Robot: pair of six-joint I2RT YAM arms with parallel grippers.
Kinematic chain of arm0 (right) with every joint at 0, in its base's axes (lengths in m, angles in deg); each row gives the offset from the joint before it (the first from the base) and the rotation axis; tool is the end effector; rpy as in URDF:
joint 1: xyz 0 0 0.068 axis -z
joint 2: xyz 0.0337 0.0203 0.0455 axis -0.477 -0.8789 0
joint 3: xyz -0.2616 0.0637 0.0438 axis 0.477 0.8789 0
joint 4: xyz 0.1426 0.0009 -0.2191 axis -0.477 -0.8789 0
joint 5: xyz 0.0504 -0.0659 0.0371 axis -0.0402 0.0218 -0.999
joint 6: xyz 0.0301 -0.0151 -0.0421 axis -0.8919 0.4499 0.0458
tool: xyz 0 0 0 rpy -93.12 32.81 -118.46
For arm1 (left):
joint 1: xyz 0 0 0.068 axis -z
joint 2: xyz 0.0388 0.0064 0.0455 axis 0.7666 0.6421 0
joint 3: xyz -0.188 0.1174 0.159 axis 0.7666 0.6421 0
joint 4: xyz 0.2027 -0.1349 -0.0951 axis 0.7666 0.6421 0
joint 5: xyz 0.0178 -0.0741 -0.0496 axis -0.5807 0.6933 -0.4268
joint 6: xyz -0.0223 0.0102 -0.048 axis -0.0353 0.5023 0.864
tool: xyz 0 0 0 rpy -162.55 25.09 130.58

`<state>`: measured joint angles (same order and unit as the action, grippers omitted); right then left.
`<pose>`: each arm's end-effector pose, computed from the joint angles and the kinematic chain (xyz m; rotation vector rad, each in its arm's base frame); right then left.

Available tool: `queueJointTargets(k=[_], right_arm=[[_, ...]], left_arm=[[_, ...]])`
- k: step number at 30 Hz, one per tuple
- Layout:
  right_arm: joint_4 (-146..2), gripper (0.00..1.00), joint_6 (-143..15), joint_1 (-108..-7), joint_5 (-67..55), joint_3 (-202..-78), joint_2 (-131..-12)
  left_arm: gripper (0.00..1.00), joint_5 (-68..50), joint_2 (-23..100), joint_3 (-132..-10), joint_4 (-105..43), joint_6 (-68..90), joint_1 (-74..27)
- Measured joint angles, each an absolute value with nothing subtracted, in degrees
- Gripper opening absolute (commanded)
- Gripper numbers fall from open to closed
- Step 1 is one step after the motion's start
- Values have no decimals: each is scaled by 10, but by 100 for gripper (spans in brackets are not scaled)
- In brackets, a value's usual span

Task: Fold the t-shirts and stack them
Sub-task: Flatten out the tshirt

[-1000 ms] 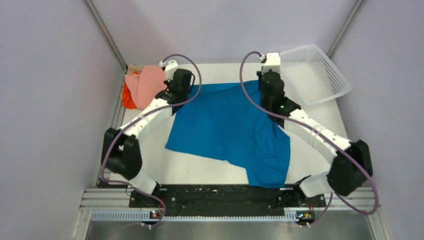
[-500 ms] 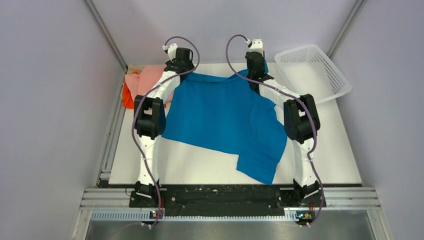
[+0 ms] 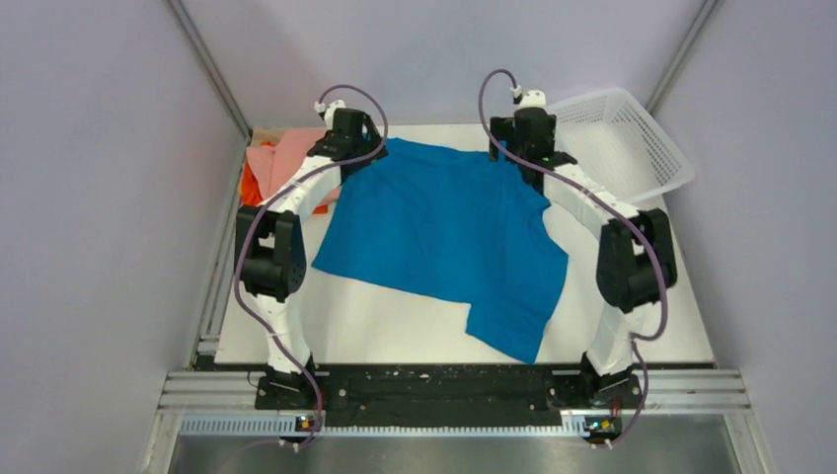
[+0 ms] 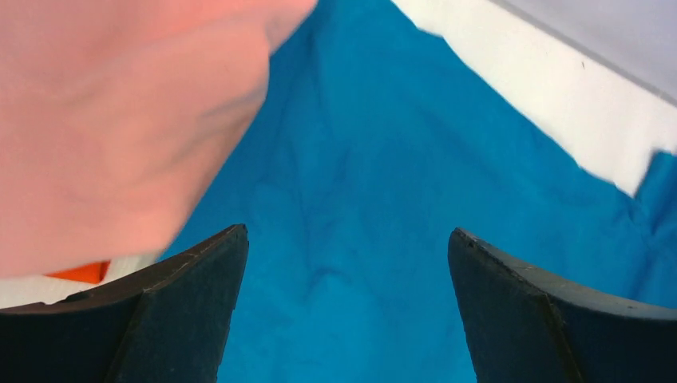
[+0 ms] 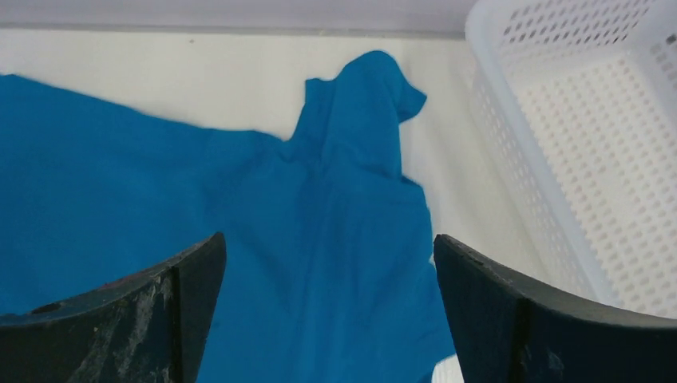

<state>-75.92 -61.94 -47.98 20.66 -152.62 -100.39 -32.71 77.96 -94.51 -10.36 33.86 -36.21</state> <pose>0.4338 0.1414 0.2785 -0.0516 2.0034 -0.0656 0.4567 -0.1028 0.2618 -0.5389 2.1412 -0.1672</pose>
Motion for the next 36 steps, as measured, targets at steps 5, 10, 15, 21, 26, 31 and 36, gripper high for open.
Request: queueJointTargets(k=[5, 10, 15, 21, 26, 31, 36], right_arm=[[-742, 99, -703, -481, 146, -1353, -865], [-728, 99, -761, -491, 96, -1222, -837], [-732, 99, -797, -498, 68, -1156, -839], [-724, 99, -824, -497, 90, -1118, -839], [-699, 99, -845, -495, 127, -1093, -827], [-697, 99, -870, -475, 155, -1057, -795], [-719, 99, -875, -454, 157, -1042, -768]], left_arm=[[99, -270, 741, -864, -124, 338, -354], [99, -208, 741, -772, -133, 349, -352], [99, -193, 726, -705, -166, 368, -352], [98, -191, 673, -603, -248, 402, -349], [98, -184, 604, -496, -316, 449, -347], [99, -204, 508, -406, -293, 485, -318], [99, -253, 417, -346, -228, 517, -262]])
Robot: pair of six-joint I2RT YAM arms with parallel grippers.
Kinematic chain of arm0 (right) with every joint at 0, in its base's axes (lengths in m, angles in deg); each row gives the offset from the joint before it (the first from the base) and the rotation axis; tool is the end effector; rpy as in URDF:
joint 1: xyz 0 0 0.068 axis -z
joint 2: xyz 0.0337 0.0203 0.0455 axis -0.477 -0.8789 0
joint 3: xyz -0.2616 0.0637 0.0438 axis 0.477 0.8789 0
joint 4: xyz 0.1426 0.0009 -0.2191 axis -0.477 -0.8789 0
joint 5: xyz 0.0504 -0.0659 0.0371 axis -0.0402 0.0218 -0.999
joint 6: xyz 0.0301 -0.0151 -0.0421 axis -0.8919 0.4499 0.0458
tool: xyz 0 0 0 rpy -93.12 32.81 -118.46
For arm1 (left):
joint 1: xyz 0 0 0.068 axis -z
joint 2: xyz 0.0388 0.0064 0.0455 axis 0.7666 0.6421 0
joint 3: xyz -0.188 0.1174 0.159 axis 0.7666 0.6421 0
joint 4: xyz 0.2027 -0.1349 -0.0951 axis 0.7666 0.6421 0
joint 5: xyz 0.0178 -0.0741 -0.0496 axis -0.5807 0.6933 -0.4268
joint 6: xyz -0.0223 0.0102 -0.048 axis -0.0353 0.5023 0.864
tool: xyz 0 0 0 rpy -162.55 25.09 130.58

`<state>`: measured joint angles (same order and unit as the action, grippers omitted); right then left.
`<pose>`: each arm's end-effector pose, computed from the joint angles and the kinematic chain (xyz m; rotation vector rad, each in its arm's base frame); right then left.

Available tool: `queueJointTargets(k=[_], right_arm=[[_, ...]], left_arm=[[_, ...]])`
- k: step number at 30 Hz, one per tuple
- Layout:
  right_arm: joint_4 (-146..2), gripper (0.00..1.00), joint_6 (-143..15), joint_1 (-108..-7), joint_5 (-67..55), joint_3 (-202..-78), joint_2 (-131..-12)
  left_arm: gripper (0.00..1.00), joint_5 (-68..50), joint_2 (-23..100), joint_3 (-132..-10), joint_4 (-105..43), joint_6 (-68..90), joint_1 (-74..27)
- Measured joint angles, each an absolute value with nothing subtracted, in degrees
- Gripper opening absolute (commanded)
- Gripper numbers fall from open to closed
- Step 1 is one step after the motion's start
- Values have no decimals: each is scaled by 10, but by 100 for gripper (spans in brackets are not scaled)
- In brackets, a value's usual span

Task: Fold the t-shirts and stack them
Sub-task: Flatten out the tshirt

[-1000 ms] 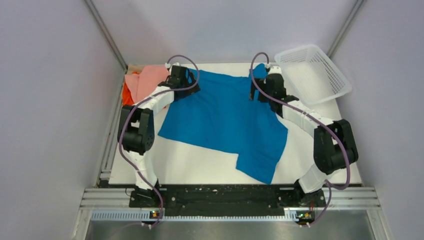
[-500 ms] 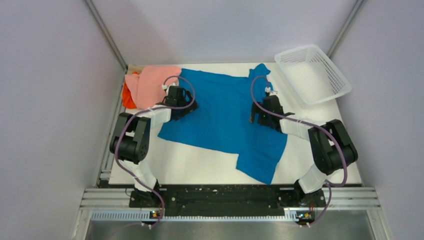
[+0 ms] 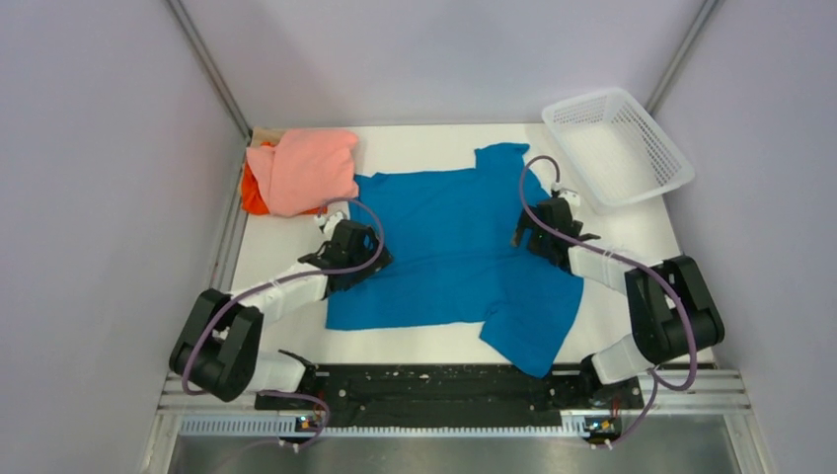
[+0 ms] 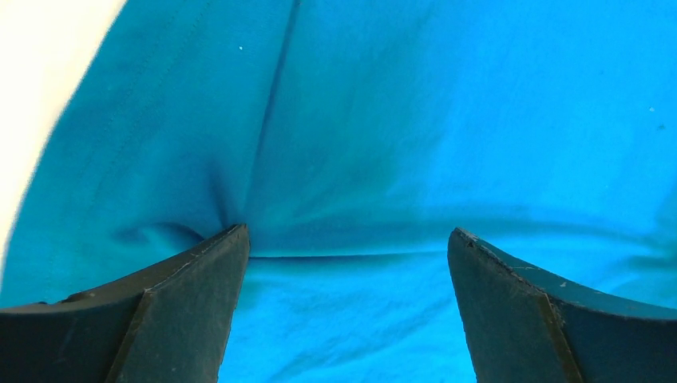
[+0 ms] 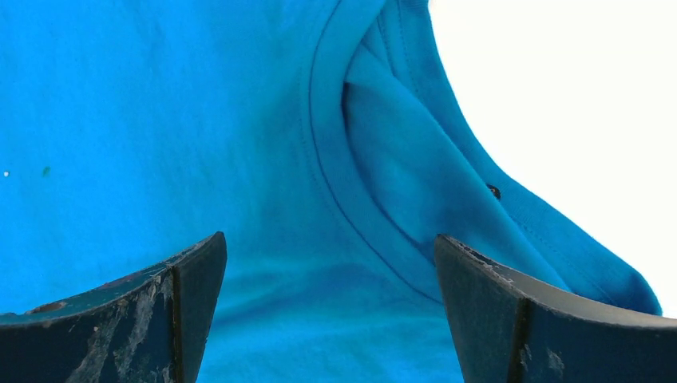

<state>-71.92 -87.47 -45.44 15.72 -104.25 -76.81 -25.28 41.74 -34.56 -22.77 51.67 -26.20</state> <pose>0.2788 0.0760 0.1606 0.3864 2.3322 0.1056 0.2397 -0.1006 0.1663 -0.6675 2.3718 -0.4282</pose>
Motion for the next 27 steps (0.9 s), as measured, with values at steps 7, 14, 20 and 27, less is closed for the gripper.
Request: queueJointTargets(k=[7, 14, 20, 27], right_arm=[[-748, 99, -873, -452, 124, -1051, -724], [-749, 99, -848, -452, 108, -1099, -730], [-739, 99, -837, -452, 110, -1170, -853], [-745, 99, -821, -451, 137, -1246, -949]], left_arm=[[99, -357, 390, -371, -131, 525, -247], [99, -382, 446, -469, -127, 497, -256], [99, -349, 572, -545, -148, 472, -285], [99, -337, 676, -634, -142, 455, -301]])
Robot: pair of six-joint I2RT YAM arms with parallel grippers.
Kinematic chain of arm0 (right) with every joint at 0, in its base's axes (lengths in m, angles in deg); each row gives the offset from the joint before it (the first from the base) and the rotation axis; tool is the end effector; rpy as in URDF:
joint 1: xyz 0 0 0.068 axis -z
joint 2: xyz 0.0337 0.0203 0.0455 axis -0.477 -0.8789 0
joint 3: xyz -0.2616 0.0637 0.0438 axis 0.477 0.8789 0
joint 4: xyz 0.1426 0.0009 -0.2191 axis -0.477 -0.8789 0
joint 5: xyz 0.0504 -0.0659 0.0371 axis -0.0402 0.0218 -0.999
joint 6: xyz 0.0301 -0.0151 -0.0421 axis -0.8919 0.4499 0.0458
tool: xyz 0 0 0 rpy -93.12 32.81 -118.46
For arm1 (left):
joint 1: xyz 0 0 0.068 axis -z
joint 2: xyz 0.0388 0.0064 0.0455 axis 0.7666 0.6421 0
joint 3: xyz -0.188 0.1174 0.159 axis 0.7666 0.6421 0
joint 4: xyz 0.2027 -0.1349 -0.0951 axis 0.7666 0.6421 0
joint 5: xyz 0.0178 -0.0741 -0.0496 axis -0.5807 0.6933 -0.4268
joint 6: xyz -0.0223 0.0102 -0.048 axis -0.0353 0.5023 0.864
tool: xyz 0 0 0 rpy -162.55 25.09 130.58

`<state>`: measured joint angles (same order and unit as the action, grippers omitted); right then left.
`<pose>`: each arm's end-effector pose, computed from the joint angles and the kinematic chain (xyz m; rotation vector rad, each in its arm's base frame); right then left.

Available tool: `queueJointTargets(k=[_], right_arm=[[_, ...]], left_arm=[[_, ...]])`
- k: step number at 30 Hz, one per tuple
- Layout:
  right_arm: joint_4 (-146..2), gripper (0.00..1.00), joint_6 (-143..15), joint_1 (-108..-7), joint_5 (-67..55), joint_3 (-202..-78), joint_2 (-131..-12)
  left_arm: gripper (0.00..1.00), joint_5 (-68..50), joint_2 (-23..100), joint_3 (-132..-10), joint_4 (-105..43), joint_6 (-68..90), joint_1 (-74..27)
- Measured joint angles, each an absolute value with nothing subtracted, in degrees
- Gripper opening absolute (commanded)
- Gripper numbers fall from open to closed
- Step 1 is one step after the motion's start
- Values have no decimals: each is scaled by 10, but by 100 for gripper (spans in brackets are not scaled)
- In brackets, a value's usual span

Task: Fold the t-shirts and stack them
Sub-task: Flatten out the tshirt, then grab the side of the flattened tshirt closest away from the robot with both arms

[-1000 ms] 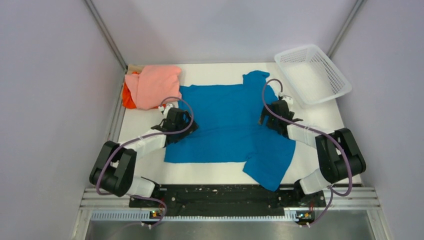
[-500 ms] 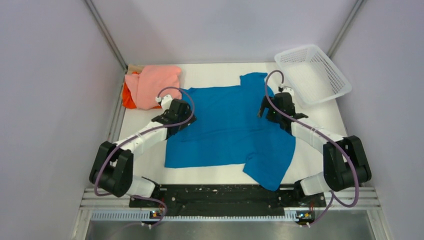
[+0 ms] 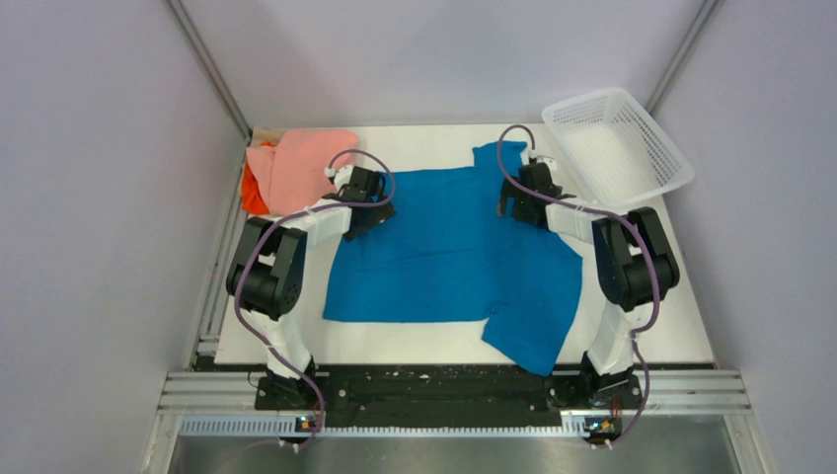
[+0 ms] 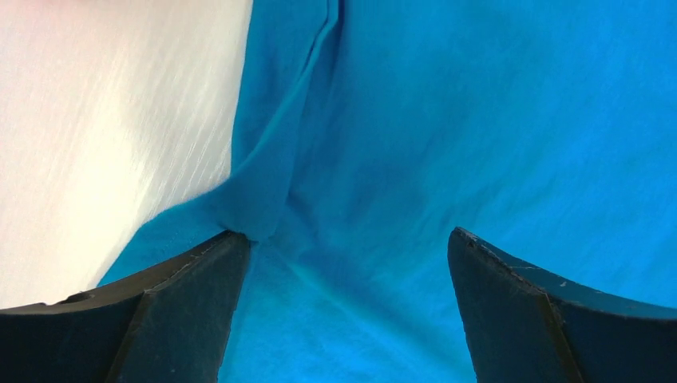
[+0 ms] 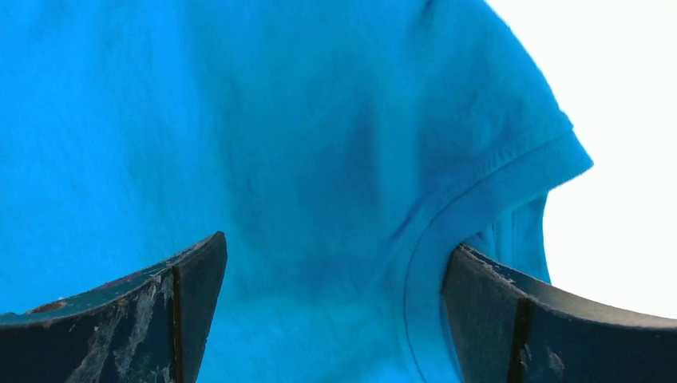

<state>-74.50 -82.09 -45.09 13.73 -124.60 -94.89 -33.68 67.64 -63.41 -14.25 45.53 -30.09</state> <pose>0.3628 0.1005 0.1607 0.2682 2.3617 0.0939 0.3561 -0.1187 0.1686 -0.6705 2.3816 -0.1282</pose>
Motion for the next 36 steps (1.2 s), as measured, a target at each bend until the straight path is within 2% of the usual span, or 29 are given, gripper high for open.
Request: queueJointTargets(k=[12, 17, 22, 27, 31, 36], right_arm=[[-778, 98, -793, -423, 141, -1404, -1056], [-782, 99, -787, -419, 126, -1361, -1000], [-781, 99, -790, -419, 121, -1210, -823], [-774, 99, -812, -419, 121, -1090, -666], [-771, 99, -831, -419, 120, -1026, -597], [-767, 99, -844, -419, 110, -1013, -580]], left_arm=[[98, -286, 734, -722, -134, 451, -353], [98, -248, 711, -704, -138, 446, -358], [98, -241, 568, -579, -131, 448, -339], [98, -295, 375, -438, -109, 475, -277], [98, -344, 258, -341, -65, 513, -237], [98, -370, 142, -236, -26, 550, -236]])
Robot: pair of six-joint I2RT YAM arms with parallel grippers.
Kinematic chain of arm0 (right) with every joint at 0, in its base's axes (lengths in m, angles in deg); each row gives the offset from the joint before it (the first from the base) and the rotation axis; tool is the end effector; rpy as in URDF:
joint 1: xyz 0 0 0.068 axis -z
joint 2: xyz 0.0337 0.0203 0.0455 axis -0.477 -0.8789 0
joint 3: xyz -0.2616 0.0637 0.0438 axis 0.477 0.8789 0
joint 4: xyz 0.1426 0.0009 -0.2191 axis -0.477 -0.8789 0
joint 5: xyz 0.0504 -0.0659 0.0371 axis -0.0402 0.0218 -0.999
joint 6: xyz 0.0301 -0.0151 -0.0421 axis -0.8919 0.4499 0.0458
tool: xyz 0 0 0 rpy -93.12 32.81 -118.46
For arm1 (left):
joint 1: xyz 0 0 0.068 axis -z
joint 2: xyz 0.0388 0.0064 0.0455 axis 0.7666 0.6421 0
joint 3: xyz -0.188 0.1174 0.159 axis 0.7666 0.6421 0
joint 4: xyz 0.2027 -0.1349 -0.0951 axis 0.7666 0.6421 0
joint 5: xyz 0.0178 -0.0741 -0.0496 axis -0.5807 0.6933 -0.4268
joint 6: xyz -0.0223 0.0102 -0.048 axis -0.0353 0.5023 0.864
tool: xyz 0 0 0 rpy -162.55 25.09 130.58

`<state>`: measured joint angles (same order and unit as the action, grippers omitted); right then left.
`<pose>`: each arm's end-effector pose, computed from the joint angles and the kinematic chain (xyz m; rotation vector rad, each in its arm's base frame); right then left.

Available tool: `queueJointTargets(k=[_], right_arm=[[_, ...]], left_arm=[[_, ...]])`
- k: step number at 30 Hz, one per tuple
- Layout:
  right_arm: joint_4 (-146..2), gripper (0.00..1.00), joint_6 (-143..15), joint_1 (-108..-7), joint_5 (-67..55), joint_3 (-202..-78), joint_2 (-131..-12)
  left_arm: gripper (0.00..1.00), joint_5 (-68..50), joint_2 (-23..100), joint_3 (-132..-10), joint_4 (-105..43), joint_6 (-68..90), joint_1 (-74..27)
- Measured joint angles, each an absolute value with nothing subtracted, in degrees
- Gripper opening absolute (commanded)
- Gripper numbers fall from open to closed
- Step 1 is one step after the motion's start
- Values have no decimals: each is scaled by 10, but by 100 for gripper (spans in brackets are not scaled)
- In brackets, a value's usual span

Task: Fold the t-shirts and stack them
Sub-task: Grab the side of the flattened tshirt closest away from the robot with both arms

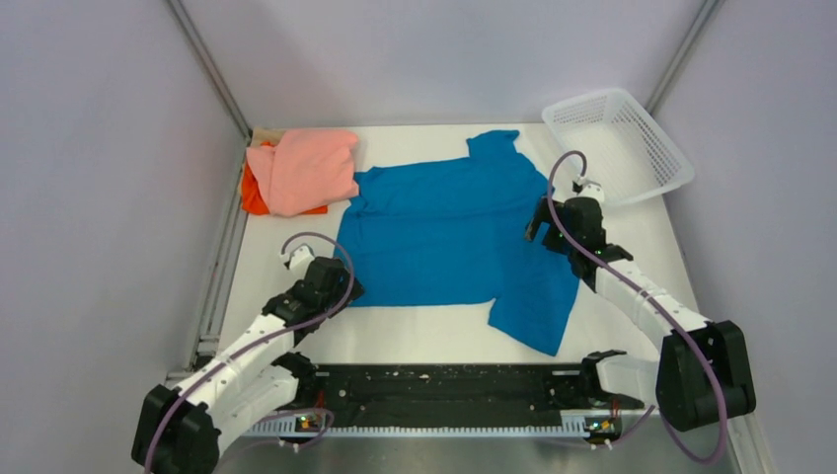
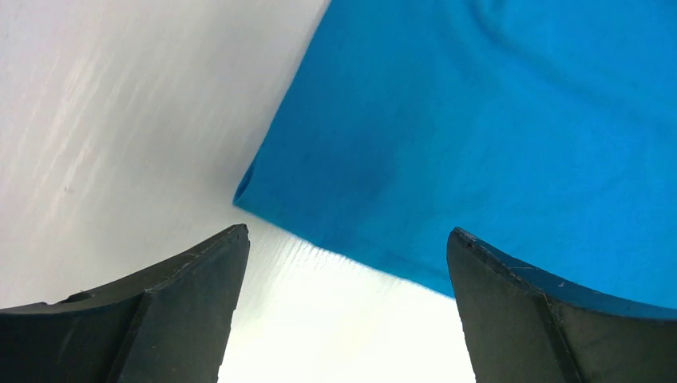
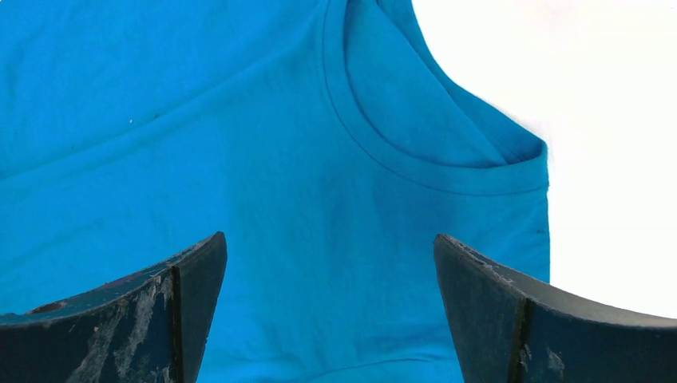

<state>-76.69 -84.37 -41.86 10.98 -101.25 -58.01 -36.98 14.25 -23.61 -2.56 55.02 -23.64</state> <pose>0.2430 0.0519 0.2192 0.3534 2.1710 0.2200 0.1538 -0.0630 0.1780 -0.7494 2.3114 -0.2160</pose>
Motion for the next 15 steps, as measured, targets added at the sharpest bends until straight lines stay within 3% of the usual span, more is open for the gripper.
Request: queueJointTargets(k=[6, 15], right_arm=[[-765, 99, -845, -419, 106, -1013, -580], [-764, 99, -845, -419, 107, -1013, -580]], left_arm=[[98, -359, 55, -177, -3, 585, -236], [88, -360, 43, -169, 8, 609, -235]])
